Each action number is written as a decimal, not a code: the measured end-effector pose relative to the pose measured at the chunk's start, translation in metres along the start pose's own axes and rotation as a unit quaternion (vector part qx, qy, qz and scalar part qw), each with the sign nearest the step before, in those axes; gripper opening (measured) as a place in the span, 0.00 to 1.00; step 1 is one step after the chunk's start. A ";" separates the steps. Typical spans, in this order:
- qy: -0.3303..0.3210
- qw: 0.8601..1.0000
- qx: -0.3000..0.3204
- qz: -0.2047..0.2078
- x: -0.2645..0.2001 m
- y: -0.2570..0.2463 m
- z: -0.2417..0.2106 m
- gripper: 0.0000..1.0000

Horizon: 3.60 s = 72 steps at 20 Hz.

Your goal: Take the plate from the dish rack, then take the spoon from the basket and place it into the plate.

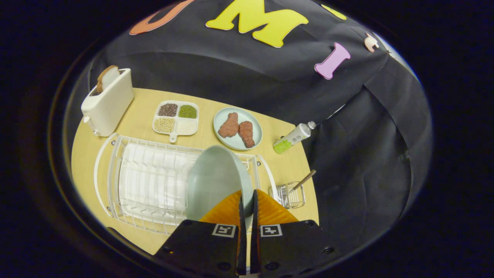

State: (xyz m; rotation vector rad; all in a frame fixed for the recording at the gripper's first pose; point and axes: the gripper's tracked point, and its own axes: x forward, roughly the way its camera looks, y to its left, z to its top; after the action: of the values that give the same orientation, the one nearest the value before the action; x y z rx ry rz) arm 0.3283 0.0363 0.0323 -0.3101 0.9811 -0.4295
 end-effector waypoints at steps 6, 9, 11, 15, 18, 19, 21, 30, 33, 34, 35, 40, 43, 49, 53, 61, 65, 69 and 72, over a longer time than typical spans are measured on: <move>0.004 1.000 0.009 0.024 -0.005 -0.004 -0.011 0.09; 0.003 0.999 0.013 0.033 -0.005 -0.008 -0.016 0.09; 0.002 0.999 0.017 0.037 -0.006 -0.012 -0.021 0.09; -0.010 0.999 0.016 0.039 -0.012 -0.011 -0.022 0.10; -0.081 0.997 0.012 -0.004 -0.020 -0.030 0.007 0.10; -0.108 0.994 0.012 0.003 -0.029 -0.030 0.020 0.09; -0.092 0.995 0.024 0.019 -0.041 -0.030 0.011 0.09; -0.056 0.982 0.062 0.169 -0.045 -0.029 -0.041 0.09; -0.048 0.968 0.063 0.238 -0.040 -0.031 -0.080 0.09; -0.047 0.964 0.062 0.254 -0.037 -0.034 -0.095 0.09; -0.047 0.960 0.060 0.268 -0.032 -0.035 -0.111 0.09; -0.025 0.944 0.071 0.322 0.006 -0.042 -0.190 0.09; -0.004 0.942 0.077 0.327 0.044 -0.051 -0.232 0.09; 0.050 0.927 0.125 0.350 0.113 -0.051 -0.283 0.09; 0.075 0.907 0.150 0.387 0.130 -0.044 -0.294 0.09; 0.063 0.899 0.157 0.403 0.145 -0.043 -0.292 0.26; -0.001 0.910 0.156 0.383 0.147 -0.064 -0.280 0.67; -0.078 0.920 0.162 0.347 0.155 -0.096 -0.262 1.00; -0.125 0.928 0.161 0.313 0.161 -0.121 -0.249 1.00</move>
State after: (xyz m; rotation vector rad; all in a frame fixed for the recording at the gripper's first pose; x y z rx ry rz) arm 0.1692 -0.1625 -0.1625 0.2466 0.6933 0.0402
